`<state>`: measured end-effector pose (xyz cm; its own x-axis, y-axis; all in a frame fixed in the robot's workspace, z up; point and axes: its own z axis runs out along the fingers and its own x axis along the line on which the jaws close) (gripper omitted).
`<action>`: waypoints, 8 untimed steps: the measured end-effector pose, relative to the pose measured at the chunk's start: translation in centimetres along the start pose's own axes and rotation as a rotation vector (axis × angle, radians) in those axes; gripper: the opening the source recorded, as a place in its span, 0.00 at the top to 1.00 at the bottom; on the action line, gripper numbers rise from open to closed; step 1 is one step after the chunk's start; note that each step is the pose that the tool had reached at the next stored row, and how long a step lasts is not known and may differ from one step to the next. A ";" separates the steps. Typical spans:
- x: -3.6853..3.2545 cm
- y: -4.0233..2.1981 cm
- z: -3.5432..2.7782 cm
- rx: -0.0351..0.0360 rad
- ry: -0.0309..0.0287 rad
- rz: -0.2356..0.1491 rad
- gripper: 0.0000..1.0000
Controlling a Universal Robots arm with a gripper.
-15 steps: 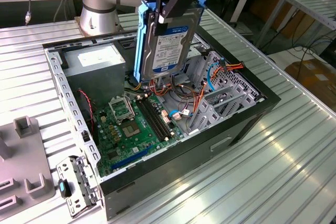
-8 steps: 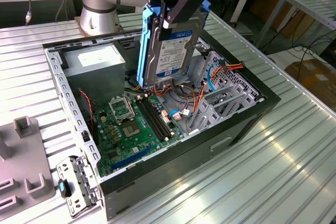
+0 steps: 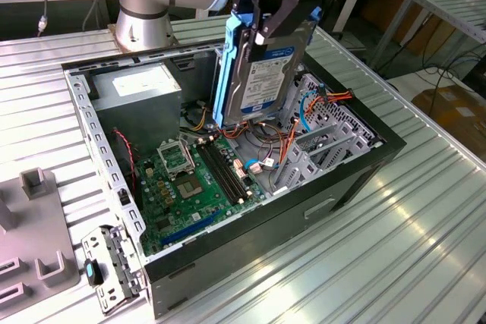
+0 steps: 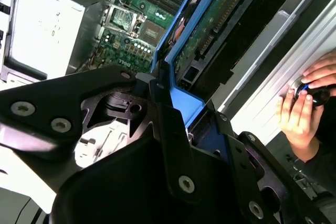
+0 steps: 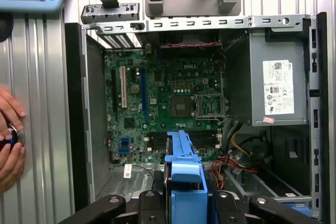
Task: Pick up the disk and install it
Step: 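Insert the disk into the insertion slot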
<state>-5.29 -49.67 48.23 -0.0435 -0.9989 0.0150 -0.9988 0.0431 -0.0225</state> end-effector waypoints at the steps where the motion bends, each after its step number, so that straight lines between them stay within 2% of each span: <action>1: 0.00 -0.35 0.01 0.0000 0.0000 0.000 0.63; 5: 0.03 -1.60 0.04 -0.0001 0.0000 0.000 0.63; 8: 0.16 -2.12 0.07 -0.0001 0.0000 0.000 0.63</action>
<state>-3.17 -49.92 48.22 -0.0433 -0.9989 0.0151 -0.9988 0.0430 -0.0224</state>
